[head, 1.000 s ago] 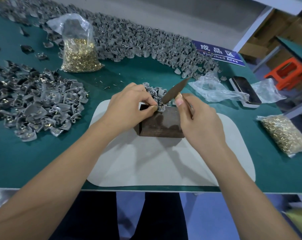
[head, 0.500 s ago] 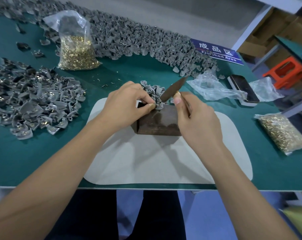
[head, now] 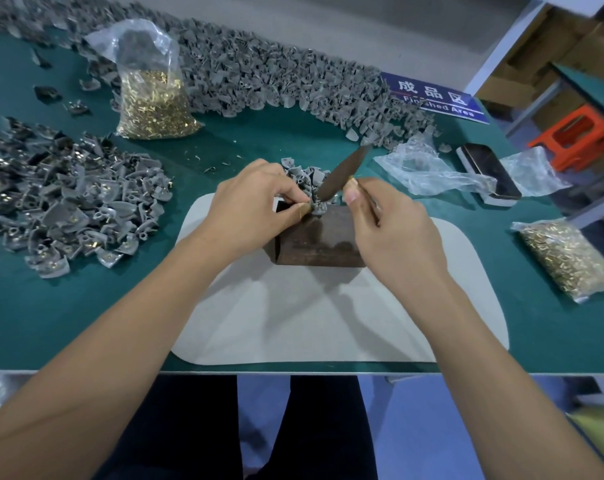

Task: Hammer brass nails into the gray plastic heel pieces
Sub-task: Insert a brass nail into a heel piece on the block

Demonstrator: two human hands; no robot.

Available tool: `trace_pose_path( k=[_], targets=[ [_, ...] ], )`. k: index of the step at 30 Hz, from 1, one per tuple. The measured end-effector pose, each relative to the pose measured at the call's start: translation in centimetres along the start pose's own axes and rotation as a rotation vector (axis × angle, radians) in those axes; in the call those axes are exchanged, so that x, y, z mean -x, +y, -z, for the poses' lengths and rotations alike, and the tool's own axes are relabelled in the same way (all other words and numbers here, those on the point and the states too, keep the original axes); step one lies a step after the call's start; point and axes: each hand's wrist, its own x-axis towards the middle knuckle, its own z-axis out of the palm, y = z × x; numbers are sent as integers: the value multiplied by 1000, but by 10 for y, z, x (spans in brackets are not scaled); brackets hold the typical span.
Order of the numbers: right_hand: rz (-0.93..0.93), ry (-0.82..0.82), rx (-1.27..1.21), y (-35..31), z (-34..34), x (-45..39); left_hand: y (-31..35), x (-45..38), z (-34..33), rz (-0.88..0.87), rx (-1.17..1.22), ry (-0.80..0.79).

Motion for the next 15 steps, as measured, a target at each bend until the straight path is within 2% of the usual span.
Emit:
trace_pose_path(
  k=[15],
  targets=[
    [-8, -17, -11, 1, 2, -3, -2, 1, -1, 15, 35, 19]
  ],
)
